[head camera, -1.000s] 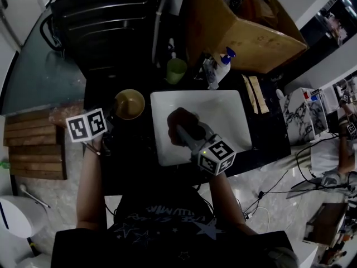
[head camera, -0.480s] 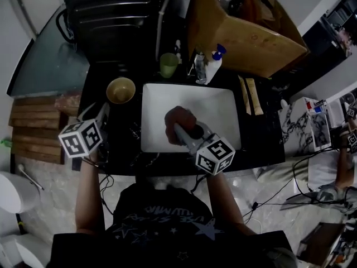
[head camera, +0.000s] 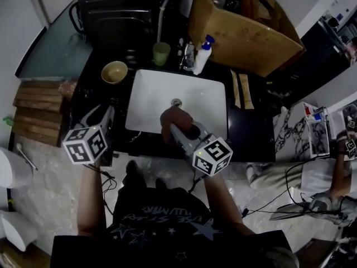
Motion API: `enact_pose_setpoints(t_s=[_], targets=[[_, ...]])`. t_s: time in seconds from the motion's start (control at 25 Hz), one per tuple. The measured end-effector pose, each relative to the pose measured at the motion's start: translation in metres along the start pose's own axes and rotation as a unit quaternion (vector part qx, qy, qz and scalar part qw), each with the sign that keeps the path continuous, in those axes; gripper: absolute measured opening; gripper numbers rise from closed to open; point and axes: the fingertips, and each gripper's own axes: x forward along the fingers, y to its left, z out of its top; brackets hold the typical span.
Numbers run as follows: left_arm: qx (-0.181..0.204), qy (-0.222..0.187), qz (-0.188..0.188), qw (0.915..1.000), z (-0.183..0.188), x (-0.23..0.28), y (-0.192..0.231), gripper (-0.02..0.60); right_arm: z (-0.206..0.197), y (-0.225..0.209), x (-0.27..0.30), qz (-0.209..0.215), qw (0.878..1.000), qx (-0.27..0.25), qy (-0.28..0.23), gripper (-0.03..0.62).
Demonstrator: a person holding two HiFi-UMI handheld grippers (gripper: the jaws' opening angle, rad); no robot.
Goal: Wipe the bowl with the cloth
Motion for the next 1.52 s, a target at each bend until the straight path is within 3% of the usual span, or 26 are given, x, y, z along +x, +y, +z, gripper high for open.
enact_pose_setpoints(t_s=[0.36, 0.48, 0.76, 0.92, 1.08, 1.32, 1.52], targets=[[-0.011, -0.007, 0.022, 0.9997, -0.045, -0.055, -0.041, 0.107, -0.02, 0.025, -0.043, 0.046, 0.999, -0.006, 0.011, 0.057], [0.005, 0.001, 0.019, 0.9998, -0.052, -0.064, -0.046, 0.058, -0.019, 0.03, -0.051, 0.043, 0.999, -0.004, 0.005, 0.057], [-0.007, 0.034, -0.033, 0.9988, -0.077, -0.073, -0.061, 0.026, -0.03, 0.051, -0.062, 0.019, 1.0, -0.007, 0.014, 0.057], [-0.015, 0.072, -0.062, 0.9953, -0.101, -0.096, -0.065, 0.026, -0.037, 0.086, -0.065, 0.014, 1.0, -0.004, 0.02, 0.057], [0.002, 0.096, -0.089, 0.9914, -0.118, -0.128, -0.066, 0.008, -0.043, 0.125, -0.069, 0.012, 1.0, -0.004, 0.02, 0.057], [0.012, 0.102, -0.156, 0.9824, -0.138, -0.178, -0.083, 0.008, -0.054, 0.181, -0.085, 0.002, 1.0, -0.006, 0.021, 0.057], [0.018, 0.112, -0.175, 0.978, -0.16, -0.212, -0.086, 0.008, -0.066, 0.217, -0.106, -0.018, 1.0, -0.008, 0.024, 0.057]])
